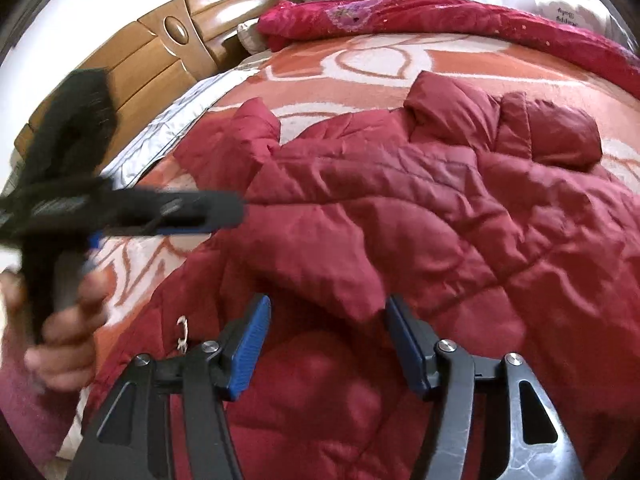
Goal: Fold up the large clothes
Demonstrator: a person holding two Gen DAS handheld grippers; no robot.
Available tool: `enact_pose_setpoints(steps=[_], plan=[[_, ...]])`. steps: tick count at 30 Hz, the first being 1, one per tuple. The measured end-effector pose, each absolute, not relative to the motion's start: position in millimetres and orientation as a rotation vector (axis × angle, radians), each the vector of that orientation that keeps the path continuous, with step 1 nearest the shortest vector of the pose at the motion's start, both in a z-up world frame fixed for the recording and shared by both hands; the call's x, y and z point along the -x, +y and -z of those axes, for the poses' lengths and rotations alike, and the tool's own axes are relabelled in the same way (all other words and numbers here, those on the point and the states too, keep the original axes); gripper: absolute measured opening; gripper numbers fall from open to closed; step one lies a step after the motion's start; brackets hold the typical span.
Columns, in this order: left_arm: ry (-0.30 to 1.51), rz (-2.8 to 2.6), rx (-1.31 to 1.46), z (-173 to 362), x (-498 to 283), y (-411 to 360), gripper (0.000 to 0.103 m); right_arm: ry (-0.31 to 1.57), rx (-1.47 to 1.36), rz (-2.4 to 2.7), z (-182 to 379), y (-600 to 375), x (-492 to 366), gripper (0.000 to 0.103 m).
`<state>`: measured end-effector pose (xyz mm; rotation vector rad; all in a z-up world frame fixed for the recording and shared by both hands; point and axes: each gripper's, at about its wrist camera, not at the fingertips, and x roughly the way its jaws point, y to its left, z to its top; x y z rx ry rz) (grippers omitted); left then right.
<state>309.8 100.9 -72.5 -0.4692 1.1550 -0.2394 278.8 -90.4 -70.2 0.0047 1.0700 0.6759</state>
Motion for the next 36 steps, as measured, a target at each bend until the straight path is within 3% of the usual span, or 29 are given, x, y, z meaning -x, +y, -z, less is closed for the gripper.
enact_pose_setpoints(steps=[1,2,4,6,9,17,22,24,27,32,36], plan=[[1.161,0.243,0.456,76.0,-314.7,97.7,0.083,1.075,-0.018,-0.673,70.5,-96.5,-275.2,0.061],[1.17,0.248,0.441,79.8,-319.0,93.7,0.076,1.082,-0.033,-0.665,70.6,-104.3,-271.4,0.061],[1.195,0.266,0.419,88.5,-325.8,86.1,0.056,1.092,-0.058,-0.638,70.5,-121.3,-265.7,0.061],[1.19,0.27,0.382,92.7,-329.6,78.8,0.029,1.093,-0.085,-0.611,69.4,-138.9,-261.4,0.061],[1.147,0.267,0.341,83.0,-324.3,76.9,0.015,1.081,-0.126,-0.563,63.4,-164.8,-258.0,0.061],[1.044,0.251,0.181,42.1,-295.6,81.2,0.014,0.939,-0.213,-0.379,30.5,-238.9,-262.2,0.062],[1.104,0.17,0.069,81.3,-306.8,74.2,0.015,1.007,-0.188,-0.278,60.2,-251.8,-292.9,0.062],[1.1,0.143,0.055,83.2,-305.4,73.2,0.025,1.054,-0.178,-0.267,76.4,-250.2,-300.8,0.061],[1.055,0.091,0.099,64.5,-293.6,81.3,0.03,1.076,-0.163,-0.257,92.5,-249.5,-303.6,0.061],[0.918,0.156,0.151,18.1,-270.3,78.8,0.03,1.077,-0.163,-0.248,97.1,-248.4,-306.5,0.062],[0.947,0.255,0.116,25.3,-282.6,45.6,0.03,1.078,-0.155,-0.247,98.5,-244.6,-305.2,0.062]])
